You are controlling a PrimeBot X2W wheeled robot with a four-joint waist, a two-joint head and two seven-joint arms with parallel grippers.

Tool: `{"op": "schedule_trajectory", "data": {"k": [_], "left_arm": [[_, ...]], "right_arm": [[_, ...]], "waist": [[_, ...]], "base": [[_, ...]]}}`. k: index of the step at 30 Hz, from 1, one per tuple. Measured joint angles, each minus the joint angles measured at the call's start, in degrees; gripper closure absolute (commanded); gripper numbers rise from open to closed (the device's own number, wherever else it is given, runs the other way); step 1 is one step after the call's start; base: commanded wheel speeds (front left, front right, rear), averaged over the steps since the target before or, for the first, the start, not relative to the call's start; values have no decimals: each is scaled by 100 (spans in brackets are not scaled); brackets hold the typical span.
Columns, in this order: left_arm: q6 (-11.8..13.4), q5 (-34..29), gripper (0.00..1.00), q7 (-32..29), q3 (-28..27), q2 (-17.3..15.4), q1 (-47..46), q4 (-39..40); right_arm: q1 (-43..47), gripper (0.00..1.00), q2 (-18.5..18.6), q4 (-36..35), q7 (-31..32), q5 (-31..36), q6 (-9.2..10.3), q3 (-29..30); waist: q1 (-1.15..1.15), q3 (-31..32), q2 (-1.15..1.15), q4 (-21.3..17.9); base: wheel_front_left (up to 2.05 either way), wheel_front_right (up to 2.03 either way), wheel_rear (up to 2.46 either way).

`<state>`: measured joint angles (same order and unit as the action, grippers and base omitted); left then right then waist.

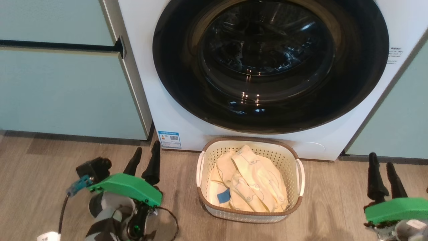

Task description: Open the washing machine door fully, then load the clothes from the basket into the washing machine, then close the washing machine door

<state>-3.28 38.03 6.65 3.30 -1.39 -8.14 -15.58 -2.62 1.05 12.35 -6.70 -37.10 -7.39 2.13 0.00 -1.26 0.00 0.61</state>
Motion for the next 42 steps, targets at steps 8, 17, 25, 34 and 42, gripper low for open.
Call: {"op": "schedule_trajectory", "data": {"k": [8, 17, 25, 34, 42], "left_arm": [[94, -547, 0, 122, 73, -3, -88, 34], [153, -1179, 0, 254, 131, -7, -183, -18], [241, -1702, 0, 405, 208, -10, -330, -99], [247, -2180, 0, 554, 243, -12, -422, -194], [244, -2646, 0, 701, 307, -18, -556, -213]], "right_arm": [[-44, 0, 29, -30, -115, 543, -1, -32], [-138, 0, 40, -58, -261, 1234, -1, -34], [-150, 0, 46, -59, -392, 1779, -1, -49], [-241, 0, 59, -33, -542, 2272, 0, -46], [-277, 0, 67, -27, -659, 2728, -1, -62]], "waist": [[0, -6, 0, 6], [0, -7, 0, 11], [0, 1, 0, 14], [0, 0, 0, 23], [0, -9, 0, 19]], "base": [[0, 0, 0], [0, 0, 0], [0, 0, 0], [0, 0, 0], [0, 0, 0]]}}
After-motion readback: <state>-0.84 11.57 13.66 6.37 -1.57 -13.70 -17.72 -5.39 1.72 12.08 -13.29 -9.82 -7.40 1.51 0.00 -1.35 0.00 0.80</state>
